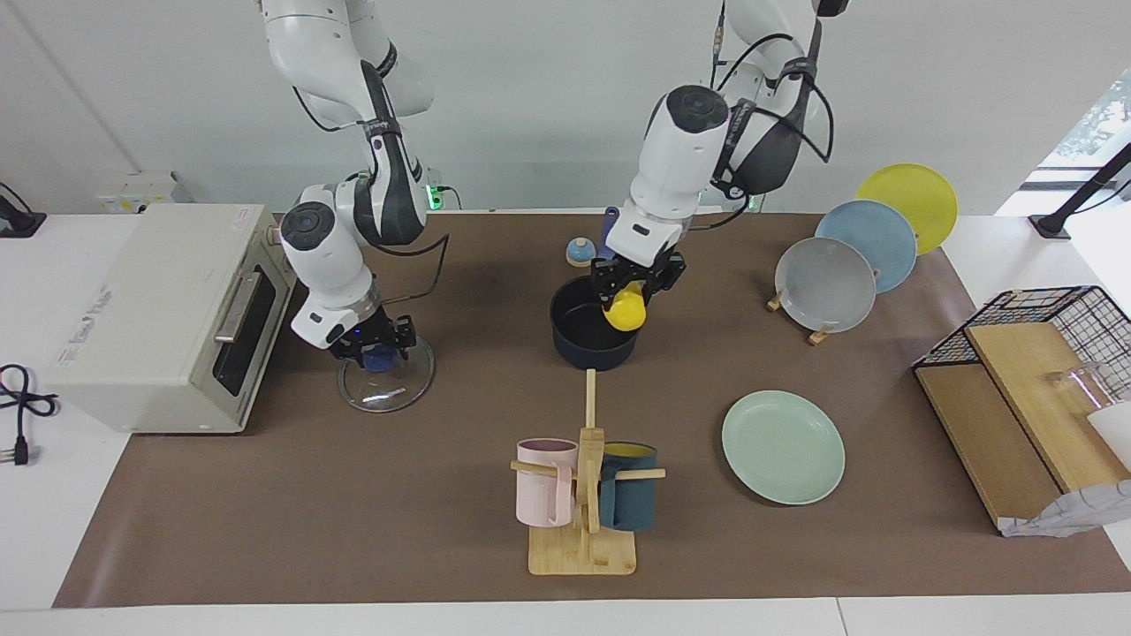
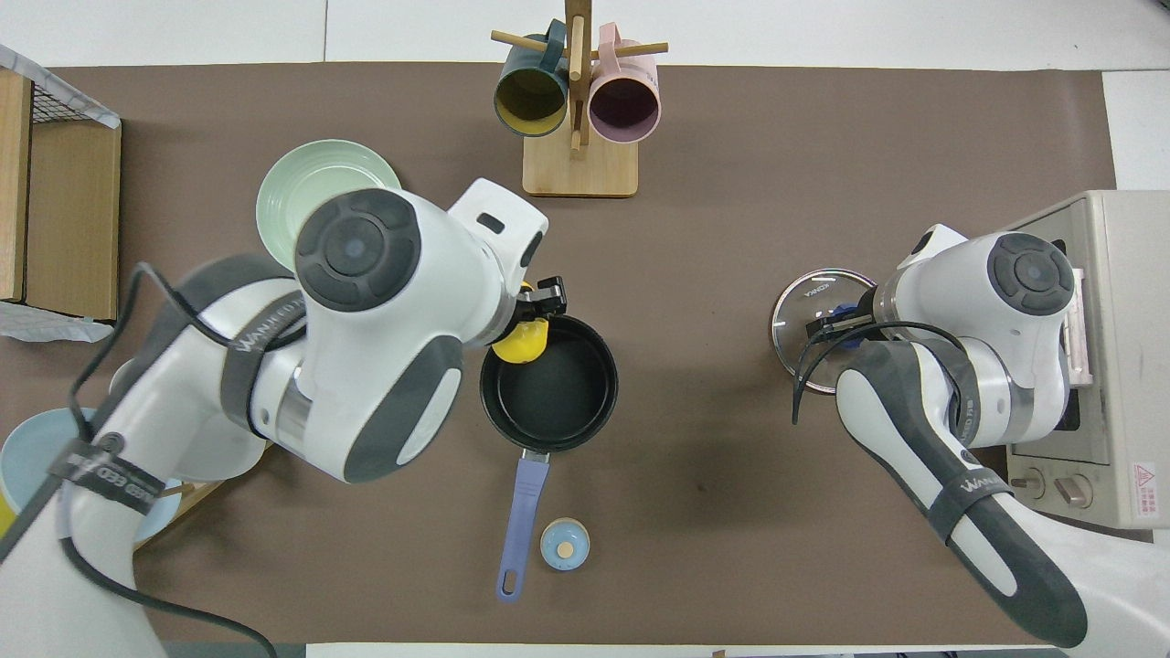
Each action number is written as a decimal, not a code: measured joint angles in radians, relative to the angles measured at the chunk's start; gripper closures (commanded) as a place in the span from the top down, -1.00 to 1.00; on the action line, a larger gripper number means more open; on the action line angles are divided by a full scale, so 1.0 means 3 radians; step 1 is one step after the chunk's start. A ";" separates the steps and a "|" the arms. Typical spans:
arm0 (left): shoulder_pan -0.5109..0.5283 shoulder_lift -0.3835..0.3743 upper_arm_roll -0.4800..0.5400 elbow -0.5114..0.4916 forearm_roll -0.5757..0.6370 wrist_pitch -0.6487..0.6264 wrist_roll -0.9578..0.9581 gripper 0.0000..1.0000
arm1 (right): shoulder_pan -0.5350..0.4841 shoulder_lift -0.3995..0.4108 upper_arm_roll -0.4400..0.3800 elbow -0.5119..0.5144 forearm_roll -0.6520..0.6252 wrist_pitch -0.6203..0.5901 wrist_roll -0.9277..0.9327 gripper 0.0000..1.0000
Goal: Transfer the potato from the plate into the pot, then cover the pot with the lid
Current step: 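Carry the potato with the left gripper over the black saucepan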
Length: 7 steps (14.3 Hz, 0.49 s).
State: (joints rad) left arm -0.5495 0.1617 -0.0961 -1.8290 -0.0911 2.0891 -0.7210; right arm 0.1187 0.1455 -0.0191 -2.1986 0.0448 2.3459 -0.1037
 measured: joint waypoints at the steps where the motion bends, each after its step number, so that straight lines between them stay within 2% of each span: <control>1: -0.0050 0.0008 0.0002 -0.0151 0.0000 0.0157 -0.0034 -1.00 | 0.0002 -0.0002 0.0000 -0.0002 0.0000 0.0000 -0.0009 -1.00; 4: -0.0148 0.0015 0.0007 -0.0515 0.0000 0.0516 -0.0063 -1.00 | 0.0009 -0.0002 0.0001 -0.0004 0.0000 0.0000 -0.0011 -1.00; 7: -0.0233 0.0017 0.0010 -0.0714 0.0000 0.0671 -0.0085 -1.00 | 0.0024 -0.0003 0.0006 0.0048 0.0000 -0.0040 -0.0011 -1.00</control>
State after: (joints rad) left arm -0.6195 0.1667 -0.0931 -2.0430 -0.0911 2.2904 -0.7464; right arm 0.1260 0.1447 -0.0173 -2.1842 0.0447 2.3338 -0.1070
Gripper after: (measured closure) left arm 0.383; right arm 0.344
